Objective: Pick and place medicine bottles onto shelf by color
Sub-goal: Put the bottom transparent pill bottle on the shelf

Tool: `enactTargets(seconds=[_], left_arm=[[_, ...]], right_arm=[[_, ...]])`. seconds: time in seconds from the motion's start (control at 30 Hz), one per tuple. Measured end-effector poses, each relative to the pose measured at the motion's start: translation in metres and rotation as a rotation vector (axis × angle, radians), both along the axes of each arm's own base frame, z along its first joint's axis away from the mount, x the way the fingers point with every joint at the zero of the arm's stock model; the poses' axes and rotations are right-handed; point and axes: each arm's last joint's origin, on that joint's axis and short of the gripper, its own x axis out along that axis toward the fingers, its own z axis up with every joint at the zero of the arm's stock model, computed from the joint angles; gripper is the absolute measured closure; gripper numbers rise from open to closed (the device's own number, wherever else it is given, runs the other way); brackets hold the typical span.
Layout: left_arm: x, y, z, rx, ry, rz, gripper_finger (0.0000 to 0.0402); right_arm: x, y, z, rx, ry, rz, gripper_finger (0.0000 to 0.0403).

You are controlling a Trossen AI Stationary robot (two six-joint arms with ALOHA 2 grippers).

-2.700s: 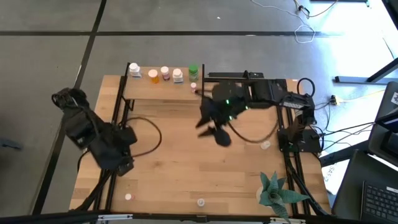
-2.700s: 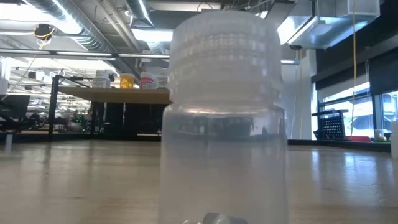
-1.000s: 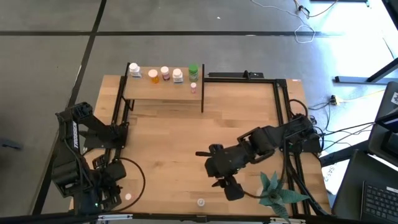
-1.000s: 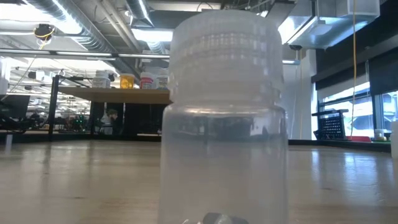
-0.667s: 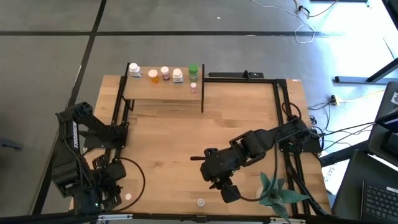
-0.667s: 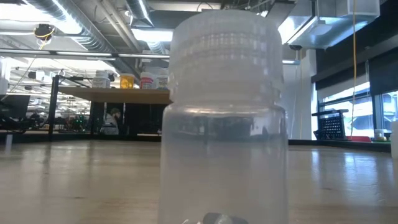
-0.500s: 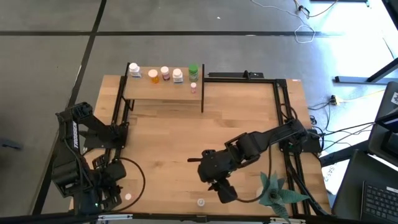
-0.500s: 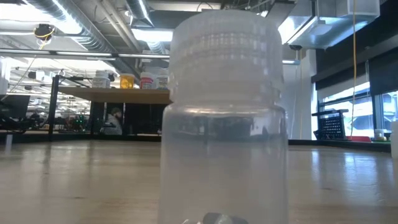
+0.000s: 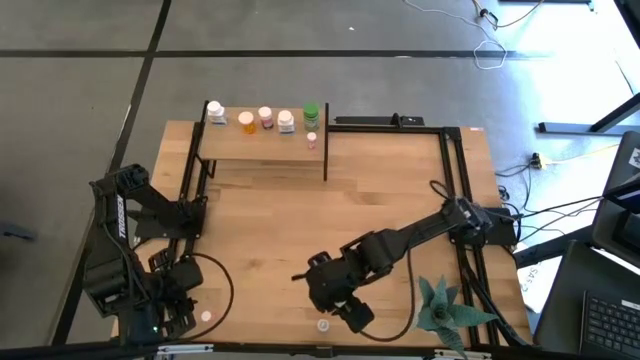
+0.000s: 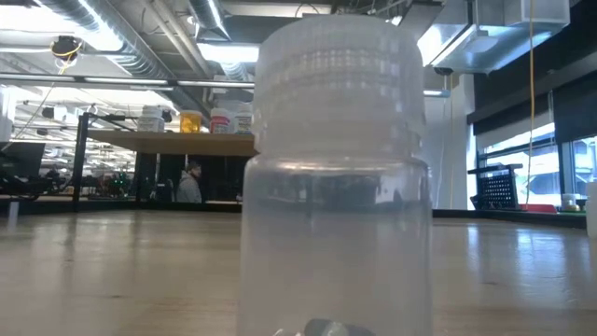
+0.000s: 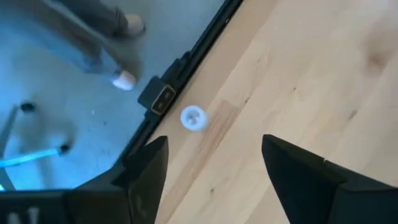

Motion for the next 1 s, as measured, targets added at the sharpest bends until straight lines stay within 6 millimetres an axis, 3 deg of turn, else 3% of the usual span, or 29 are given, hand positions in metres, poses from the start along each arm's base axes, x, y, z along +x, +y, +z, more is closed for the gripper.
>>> enactTargets(seconds=[0.33,0.63,1.0], left_arm=[[0.0,0.0,0.0,0.0,0.0,-0.001,0.0193],[0.0,0.0,0.0,0.001,-0.001,-0.001,0.0193],[0.0,0.0,0.0,0.004,-0.002,-0.009,0.0193]], right_arm=[[0.021,0.032,-0.054,-0.083,-0.043,0.211,0.0145],[0.035,0.049,-0.101,-0.123,-0.032,0.297,0.0146],[0.038,0.051,-0.117,-0.146,-0.014,0.337,0.0146]])
